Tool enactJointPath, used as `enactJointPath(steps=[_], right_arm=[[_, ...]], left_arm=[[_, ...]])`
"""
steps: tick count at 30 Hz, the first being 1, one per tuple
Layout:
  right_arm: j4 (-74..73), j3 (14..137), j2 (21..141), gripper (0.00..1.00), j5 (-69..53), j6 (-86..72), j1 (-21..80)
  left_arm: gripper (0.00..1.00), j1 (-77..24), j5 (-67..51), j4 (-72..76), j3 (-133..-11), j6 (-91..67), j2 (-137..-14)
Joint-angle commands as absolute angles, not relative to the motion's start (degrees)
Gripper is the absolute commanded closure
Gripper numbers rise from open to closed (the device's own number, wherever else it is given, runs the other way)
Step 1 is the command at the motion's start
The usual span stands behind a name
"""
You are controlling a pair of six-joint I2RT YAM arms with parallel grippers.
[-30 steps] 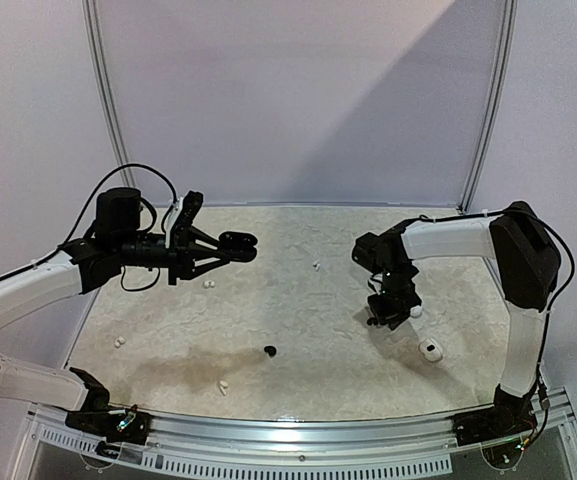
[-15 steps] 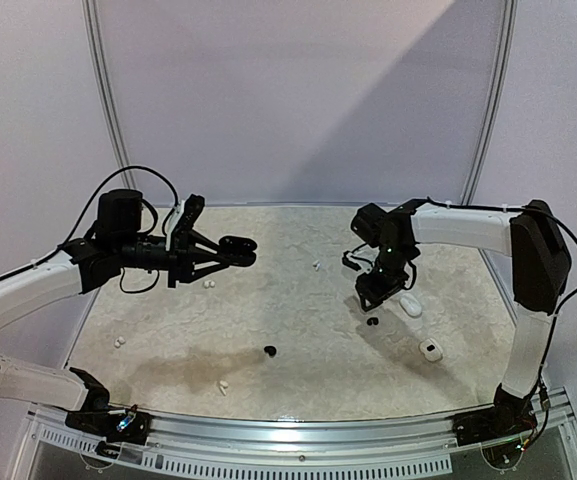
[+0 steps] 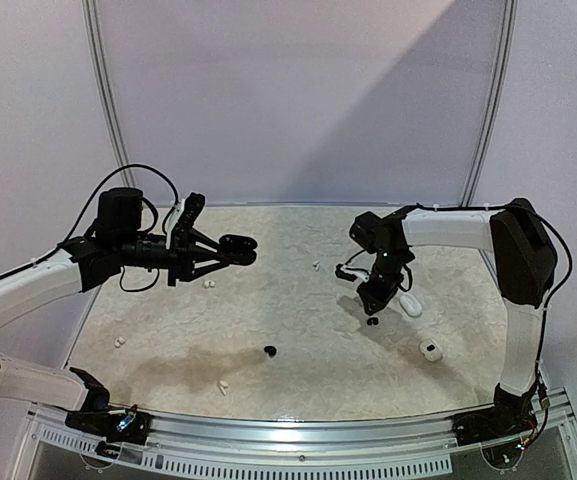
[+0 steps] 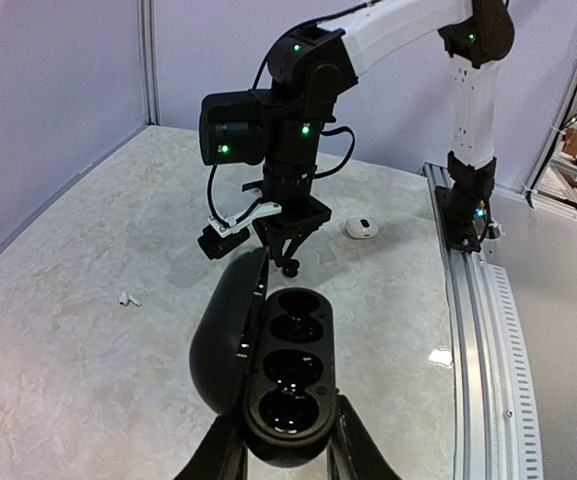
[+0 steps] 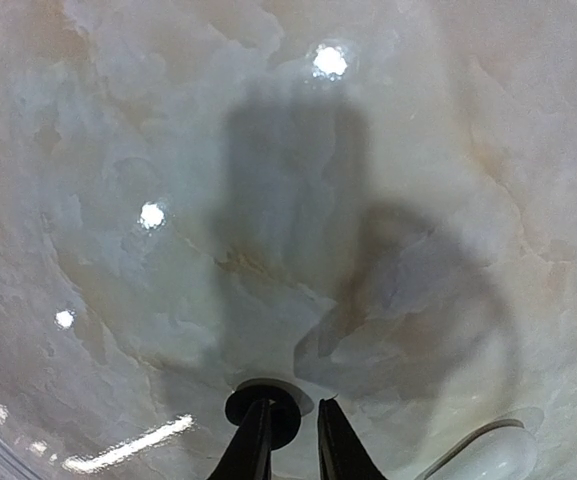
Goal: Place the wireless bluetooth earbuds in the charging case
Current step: Pick up the left earbud from the center of the board.
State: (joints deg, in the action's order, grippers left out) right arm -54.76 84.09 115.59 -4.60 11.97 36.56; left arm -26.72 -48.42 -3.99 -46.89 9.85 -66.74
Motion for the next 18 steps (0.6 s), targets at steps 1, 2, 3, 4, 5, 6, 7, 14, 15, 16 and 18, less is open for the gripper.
enactJointPath(steps=[1,2,3,4,5,6,7,14,15,16,18], right_arm=[[-53.8,83.5,116.4,0.83,-3.9,13.6,36.1],[-53.7,83.2,116.5,0.83,-3.7,13.5,36.0],[-53.7,82.8,116.6,0.83,-3.6,13.2,36.0],[-53.6,82.5,116.6,0.82,-4.0,13.0,36.0],[-53.6,82.2,116.6,0.81,-4.4,12.8,36.0],[-53.6,81.8,116.6,0.81,-4.5,12.8,36.0],[-53.8,81.6,116.6,0.81,-4.5,12.6,36.0],[-53.7,78.8,114.8,0.79,-6.5,11.2,36.1],[-53.6,78.4,114.3,0.79,-6.7,10.9,36.0],[-53.5,78.0,113.9,0.79,-6.9,10.7,36.0],[-53.5,77.2,113.3,0.79,-7.2,10.3,36.1]], left_arm=[[1.0,-26.2,-48.5,-4.3,-47.6,10.0,-67.1],[1.0,-26.2,-48.4,-4.2,-47.6,10.0,-67.1],[1.0,-26.2,-48.4,-4.2,-47.6,10.0,-67.0],[1.0,-26.2,-48.5,-4.1,-47.5,10.0,-67.0],[1.0,-26.2,-48.4,-4.1,-47.5,10.0,-67.1],[1.0,-26.2,-48.4,-4.0,-47.4,10.0,-67.0],[1.0,-26.2,-48.5,-4.0,-47.4,10.0,-67.0],[1.0,-26.2,-48.4,-3.8,-47.0,10.2,-66.9],[1.0,-26.2,-48.4,-3.7,-46.9,10.2,-66.9],[1.0,-26.2,-48.4,-3.5,-46.9,10.2,-66.9],[1.0,-26.2,-48.3,-3.3,-46.8,10.0,-66.9]])
